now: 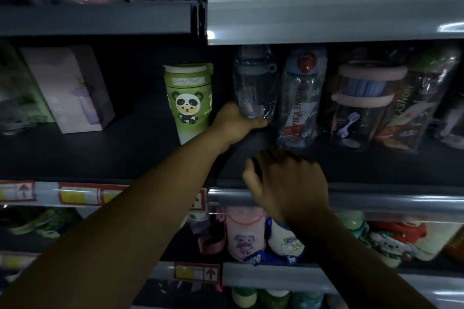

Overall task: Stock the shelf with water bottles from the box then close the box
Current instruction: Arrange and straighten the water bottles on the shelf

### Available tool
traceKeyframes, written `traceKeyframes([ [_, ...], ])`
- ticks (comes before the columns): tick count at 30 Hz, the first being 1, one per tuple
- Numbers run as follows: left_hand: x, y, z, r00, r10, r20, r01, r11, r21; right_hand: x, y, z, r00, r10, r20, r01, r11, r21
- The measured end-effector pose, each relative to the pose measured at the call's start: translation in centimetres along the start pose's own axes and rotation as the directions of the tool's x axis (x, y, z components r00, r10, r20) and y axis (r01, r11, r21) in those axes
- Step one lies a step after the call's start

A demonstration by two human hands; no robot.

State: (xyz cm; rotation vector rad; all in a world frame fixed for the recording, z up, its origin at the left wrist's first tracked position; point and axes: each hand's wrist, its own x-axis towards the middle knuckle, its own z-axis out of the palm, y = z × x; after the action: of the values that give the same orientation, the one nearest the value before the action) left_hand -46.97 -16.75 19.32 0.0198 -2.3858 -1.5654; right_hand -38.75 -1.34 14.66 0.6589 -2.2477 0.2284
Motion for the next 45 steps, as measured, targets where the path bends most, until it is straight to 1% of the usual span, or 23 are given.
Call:
traceKeyframes([
  [2,-3.1,0.7,-0.8,0.998,0.051,-0.048,-0.049,0.997,0.054,-0.1,0.0,0.0,1.000,-0.006,-0.010,0.006,1.000,-0.002],
  [4,-6.2,0.8,-2.0,0.993,0.093,-0.070,-0.090,0.995,0.047,-0.1,0.0,0.1,1.000,-0.015,-0.017,0.015,1.000,-0.001],
  [6,-8.8,0.1,-3.5,0.971,0.202,-0.125,-0.196,0.979,0.054,-0.1,0.0,0.2,1.000,-0.023,-0.021,0.023,1.000,-0.005],
  [7,-10.0,-0.2,-4.4,0.939,0.287,-0.189,-0.270,0.957,0.111,0.0,0.0,0.2,0.999,-0.024,-0.021,0.024,1.000,-0.005],
  [9,-11.4,-1.0,-6.2,0.823,0.453,-0.342,-0.365,0.884,0.292,0.0,0.0,0.3,0.999,-0.021,-0.032,0.021,1.000,-0.006],
  [10,-11.7,-1.4,-6.9,0.765,0.495,-0.412,-0.364,0.860,0.358,-0.1,0.0,0.4,0.999,-0.017,-0.037,0.016,1.000,-0.009],
  [11,-11.7,-1.8,-7.6,0.732,0.494,-0.468,-0.327,0.859,0.394,-0.1,0.0,0.4,0.999,-0.016,-0.036,0.015,1.000,-0.014],
  [12,-11.5,-2.2,-8.2,0.736,0.452,-0.504,-0.267,0.878,0.397,-0.1,0.0,0.4,0.999,-0.017,-0.035,0.017,1.000,-0.019],
  [13,-10.8,-2.9,-8.7,0.771,0.370,-0.518,-0.194,0.912,0.362,-0.1,0.0,0.4,0.999,-0.019,-0.037,0.018,1.000,-0.022],
  [14,-10.0,-3.3,-9.1,0.826,0.259,-0.501,-0.120,0.948,0.293,-0.1,0.0,0.4,0.999,-0.019,-0.037,0.019,1.000,-0.021],
  [16,-8.3,-3.9,-9.6,0.922,0.052,-0.383,0.004,0.989,0.145,-0.1,0.0,0.4,0.999,-0.018,-0.027,0.018,1.000,-0.020],
  [17,-7.5,-4.3,-9.8,0.951,0.002,-0.310,0.032,0.994,0.106,-0.1,0.0,0.4,1.000,-0.016,-0.024,0.016,1.000,-0.025],
  [18,-6.9,-4.5,-10.0,0.968,-0.014,-0.251,0.037,0.995,0.088,-0.1,0.0,0.4,1.000,-0.013,-0.019,0.013,1.000,-0.028],
  [20,-6.0,-4.9,-10.3,0.977,-0.009,-0.215,0.027,0.996,0.081,-0.1,0.0,0.4,1.000,-0.007,-0.013,0.007,1.000,-0.024],
  [23,-5.1,-4.9,-10.7,0.976,-0.013,-0.218,0.031,0.996,0.080,0.0,0.0,0.4,1.000,-0.005,-0.007,0.005,1.000,0.001],
  [25,-4.8,-4.6,-10.5,0.978,-0.005,-0.207,0.018,0.998,0.061,0.0,0.0,0.4,1.000,-0.004,0.001,0.004,1.000,-0.012],
  [28,-5.0,-3.5,-9.4,0.975,0.018,-0.221,-0.029,0.998,-0.048,0.0,0.0,0.4,1.000,-0.003,-0.003,0.003,1.000,-0.029],
  [31,-4.6,-2.0,-7.6,0.981,0.049,-0.189,-0.075,0.988,-0.134,0.0,0.0,0.4,1.000,-0.006,-0.018,0.005,1.000,-0.019],
  [33,-3.9,-1.2,-6.3,0.983,0.078,-0.163,-0.095,0.991,-0.097,-0.1,0.0,0.3,1.000,-0.012,-0.015,0.012,1.000,-0.028],
  [35,-3.0,-0.9,-5.0,0.986,0.105,-0.132,-0.107,0.994,-0.005,-0.2,0.1,0.0,1.000,-0.019,-0.007,0.018,0.998,-0.054],
  [37,-2.4,-1.1,-4.0,0.990,0.098,-0.099,-0.093,0.994,0.055,-0.2,0.0,-0.1,0.999,-0.034,-0.017,0.033,0.998,-0.058],
  [41,-1.9,-1.5,-2.9,0.993,0.079,-0.090,-0.070,0.993,0.100,0.0,-0.1,-0.1,0.998,-0.048,-0.051,0.046,0.998,-0.035],
  [45,-2.0,-1.8,-2.7,0.995,0.062,-0.079,-0.055,0.994,0.096,0.0,0.0,-0.1,0.998,-0.044,-0.048,0.042,0.998,-0.040],
])
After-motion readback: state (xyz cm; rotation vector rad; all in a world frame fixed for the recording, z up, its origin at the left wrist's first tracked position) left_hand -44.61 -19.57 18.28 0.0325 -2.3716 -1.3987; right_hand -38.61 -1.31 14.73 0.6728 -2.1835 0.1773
